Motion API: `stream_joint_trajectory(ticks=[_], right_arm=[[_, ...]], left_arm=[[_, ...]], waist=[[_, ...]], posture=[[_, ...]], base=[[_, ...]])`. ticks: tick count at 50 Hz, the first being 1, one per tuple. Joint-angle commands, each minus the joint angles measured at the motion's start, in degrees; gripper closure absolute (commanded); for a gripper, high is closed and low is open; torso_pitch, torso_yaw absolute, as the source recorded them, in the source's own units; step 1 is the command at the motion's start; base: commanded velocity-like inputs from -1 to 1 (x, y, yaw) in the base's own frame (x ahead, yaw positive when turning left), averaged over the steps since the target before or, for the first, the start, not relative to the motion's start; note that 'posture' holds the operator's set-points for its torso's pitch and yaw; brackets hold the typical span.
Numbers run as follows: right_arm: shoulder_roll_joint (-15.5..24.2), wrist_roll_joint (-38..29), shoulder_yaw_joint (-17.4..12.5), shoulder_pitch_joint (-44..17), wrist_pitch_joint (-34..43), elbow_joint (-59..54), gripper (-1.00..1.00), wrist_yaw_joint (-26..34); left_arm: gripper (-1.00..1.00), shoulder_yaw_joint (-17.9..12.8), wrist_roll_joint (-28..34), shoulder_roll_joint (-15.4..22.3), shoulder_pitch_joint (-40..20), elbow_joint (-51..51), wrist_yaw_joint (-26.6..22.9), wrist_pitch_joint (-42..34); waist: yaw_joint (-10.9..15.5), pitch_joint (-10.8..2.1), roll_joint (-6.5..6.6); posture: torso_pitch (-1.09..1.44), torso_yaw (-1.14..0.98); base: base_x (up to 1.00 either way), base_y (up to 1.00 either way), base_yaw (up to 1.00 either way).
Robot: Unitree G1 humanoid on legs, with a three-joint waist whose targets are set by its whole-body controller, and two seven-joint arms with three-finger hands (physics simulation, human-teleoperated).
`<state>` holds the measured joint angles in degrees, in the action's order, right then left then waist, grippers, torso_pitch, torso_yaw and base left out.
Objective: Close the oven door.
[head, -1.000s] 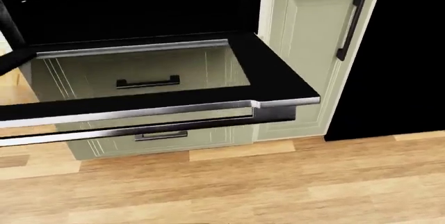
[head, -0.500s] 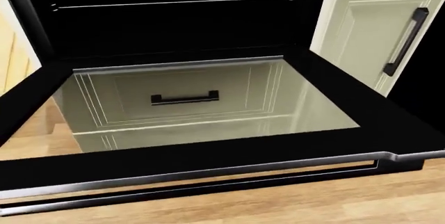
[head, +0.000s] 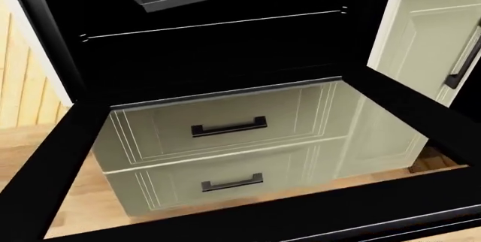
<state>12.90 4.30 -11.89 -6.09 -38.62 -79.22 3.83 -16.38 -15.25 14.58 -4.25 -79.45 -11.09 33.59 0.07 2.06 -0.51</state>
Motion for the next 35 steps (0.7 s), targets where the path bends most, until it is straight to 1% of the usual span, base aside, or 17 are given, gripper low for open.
stream_joint_trajectory(ticks=[1,2,4,5,6,7,9,11,14,17,18,19,20,21,22,23,35], right_arm=[[0.9,0.5,-0.3,-0.7,-1.4,1.2,-1.0,-0.6],[0.9,0.5,-0.3,-0.7,-1.4,1.2,-1.0,-0.6],[0.8,0.5,-0.2,-0.7,-1.4,1.2,-1.0,-0.7],[0.8,0.5,-0.2,-0.7,-1.4,1.2,-1.0,-0.7],[0.8,0.6,-0.2,-0.8,-1.4,1.3,-1.0,-0.6],[0.8,0.5,-0.2,-0.8,-1.4,1.2,-1.0,-0.7],[0.7,0.5,-0.2,-0.7,-1.4,1.2,-1.0,-0.7],[0.7,0.5,-0.2,-0.8,-1.3,1.3,-1.0,-0.7],[0.8,0.6,-0.2,-0.8,-1.2,1.3,-1.0,-0.6],[0.9,0.7,-0.3,-0.9,-1.2,1.2,-1.0,-0.3],[1.0,0.8,-0.3,-0.9,-1.2,1.2,-1.0,-0.2],[1.0,0.8,-0.3,-0.9,-1.2,1.2,-1.0,-0.2],[0.9,0.8,-0.4,-0.8,-1.2,1.2,-1.0,-0.1],[0.9,0.8,-0.3,-0.8,-1.3,1.2,-1.0,-0.2],[0.8,0.7,-0.3,-0.6,-1.5,1.1,-1.0,-0.2],[0.8,0.7,-0.3,-0.6,-1.5,1.1,-1.0,-0.3],[0.9,0.6,-0.4,-0.7,-1.4,1.1,-1.0,-0.2]], left_arm=[[-1.0,0.0,0.1,0.2,-0.4,0.7,-0.3,1.0],[-1.0,0.0,0.0,0.2,-0.4,0.7,-0.3,0.9],[-1.0,0.0,0.0,0.3,-0.4,0.7,-0.3,0.9],[-1.0,0.0,0.0,0.3,-0.5,0.7,-0.3,0.9],[-1.0,0.0,0.0,0.3,-0.5,0.7,-0.3,0.9],[-1.0,0.0,0.0,0.3,-0.5,0.7,-0.3,0.9],[-1.0,0.0,0.0,0.2,-0.5,0.7,-0.3,0.9],[-1.0,0.1,0.0,0.2,-0.6,0.7,-0.2,0.8],[-1.0,0.1,0.0,0.2,-0.6,0.7,-0.2,0.8],[-1.0,0.1,0.0,0.2,-0.6,0.7,-0.2,0.9],[-1.0,0.1,0.0,0.2,-0.6,0.7,-0.2,0.8],[-1.0,0.1,-0.1,0.2,-0.6,0.7,-0.2,0.8],[-1.0,0.1,-0.1,0.2,-0.7,0.7,-0.2,0.8],[-1.0,0.1,-0.1,0.2,-0.7,0.7,-0.2,0.8],[-1.0,0.1,-0.1,0.2,-0.6,0.7,-0.2,0.8],[-1.0,0.1,-0.1,0.2,-0.6,0.7,-0.3,0.8],[-1.0,-0.1,-0.2,0.3,-0.4,0.7,-0.5,1.0]], waist=[[-0.2,-0.44,-0.44],[-0.4,-0.4,-1.38],[-0.8,-0.92,-4.37],[-1.2,-1.05,-5.4],[-1.6,-0.85,-2.87],[-1.3,-1.22,-3.77],[-1.6,-1.62,-3.57],[-1.4,-1.33,-3.15],[-1.2,-0.81,-1.39],[-1.1,-0.83,1.77],[-1.1,-0.91,3.22],[-1.0,-1.46,5.31],[-0.5,-2.21,8.06],[-0.2,-1.23,3.93],[-0.2,-0.94,4.76],[0.2,-0.93,4.41],[-0.2,-0.25,-2.49]], posture=[[0.0,0.0],[0.0,0.0],[0.0,0.0],[0.0,0.0],[0.0,0.0],[0.0,0.0],[0.0,0.0],[0.0,0.0],[0.0,0.0],[0.0,0.0],[0.0,0.0],[0.0,0.0],[0.0,0.0],[0.0,0.0],[0.0,0.0],[0.0,0.0],[0.0,0.0]], base=[[0.0,0.28,0.0],[0.0,0.3,0.0],[0.0,0.31,0.0],[0.0,0.32,0.0],[0.0,0.33,0.0],[0.0,0.34,0.0],[0.0,0.36,0.0],[0.0,0.41,0.0],[0.0,0.42,0.0],[0.0,0.43,0.0],[0.0,0.45,0.0],[0.0,0.45,0.0],[0.0,0.44,0.0],[0.0,0.45,0.0],[0.0,0.45,0.0],[0.0,0.45,0.0],[0.0,0.47,0.0]])
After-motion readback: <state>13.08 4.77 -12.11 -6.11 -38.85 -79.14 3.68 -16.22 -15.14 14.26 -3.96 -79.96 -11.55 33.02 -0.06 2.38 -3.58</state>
